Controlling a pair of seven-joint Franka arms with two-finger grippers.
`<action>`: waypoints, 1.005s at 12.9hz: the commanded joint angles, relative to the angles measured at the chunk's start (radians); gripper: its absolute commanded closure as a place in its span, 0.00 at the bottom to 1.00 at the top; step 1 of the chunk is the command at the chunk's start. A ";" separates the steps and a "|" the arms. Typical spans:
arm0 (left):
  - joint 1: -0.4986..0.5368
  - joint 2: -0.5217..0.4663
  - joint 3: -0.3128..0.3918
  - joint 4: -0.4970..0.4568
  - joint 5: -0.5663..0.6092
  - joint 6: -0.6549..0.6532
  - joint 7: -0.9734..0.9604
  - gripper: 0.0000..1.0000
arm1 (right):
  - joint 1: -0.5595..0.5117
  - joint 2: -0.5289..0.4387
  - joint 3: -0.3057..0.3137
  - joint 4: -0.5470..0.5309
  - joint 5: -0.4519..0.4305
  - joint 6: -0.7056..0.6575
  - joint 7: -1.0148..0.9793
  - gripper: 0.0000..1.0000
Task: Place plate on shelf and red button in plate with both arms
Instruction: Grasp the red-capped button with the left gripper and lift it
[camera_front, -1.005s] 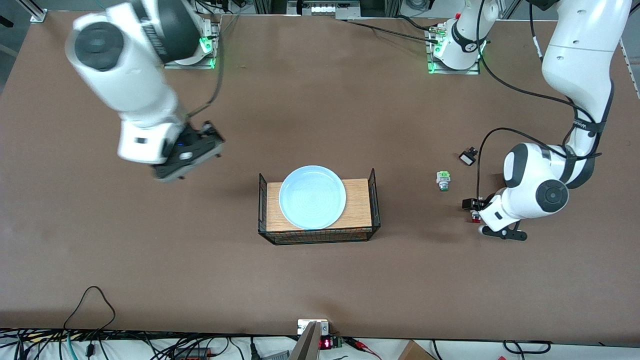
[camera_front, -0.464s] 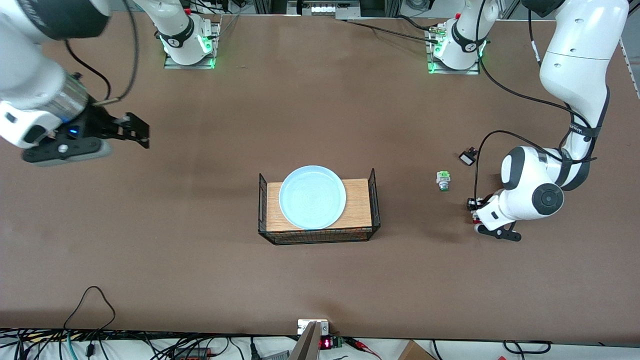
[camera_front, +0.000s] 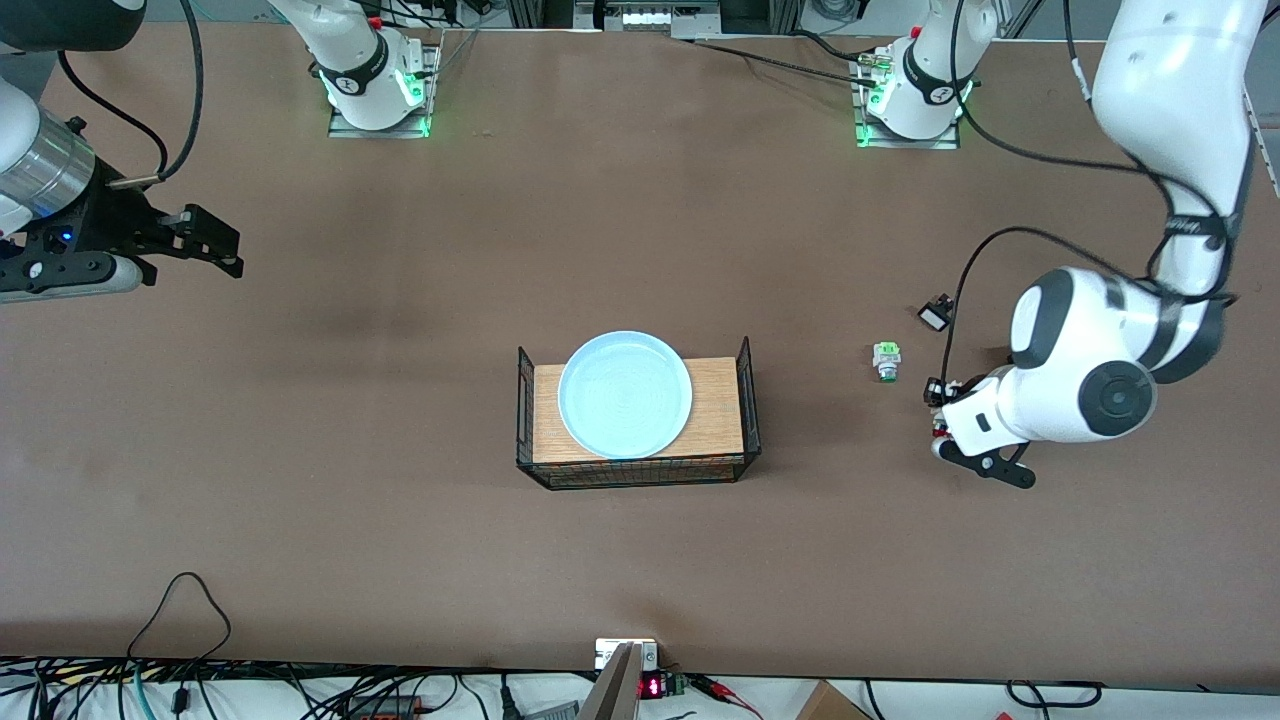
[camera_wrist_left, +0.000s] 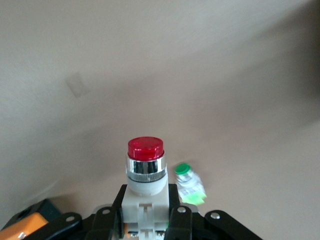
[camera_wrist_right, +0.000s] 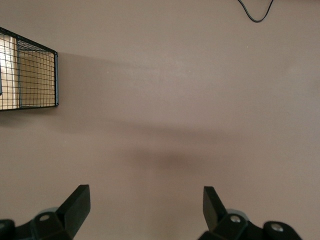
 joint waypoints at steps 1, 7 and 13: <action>-0.004 0.007 -0.058 0.155 -0.077 -0.143 -0.001 0.86 | 0.018 -0.080 -0.040 -0.078 0.023 -0.011 -0.045 0.00; -0.206 0.037 -0.186 0.406 -0.116 -0.262 -0.393 0.87 | 0.250 -0.108 -0.320 -0.119 0.059 0.005 -0.022 0.00; -0.466 0.163 -0.086 0.464 -0.110 0.036 -0.660 0.88 | 0.271 -0.130 -0.320 -0.139 0.056 0.015 0.092 0.00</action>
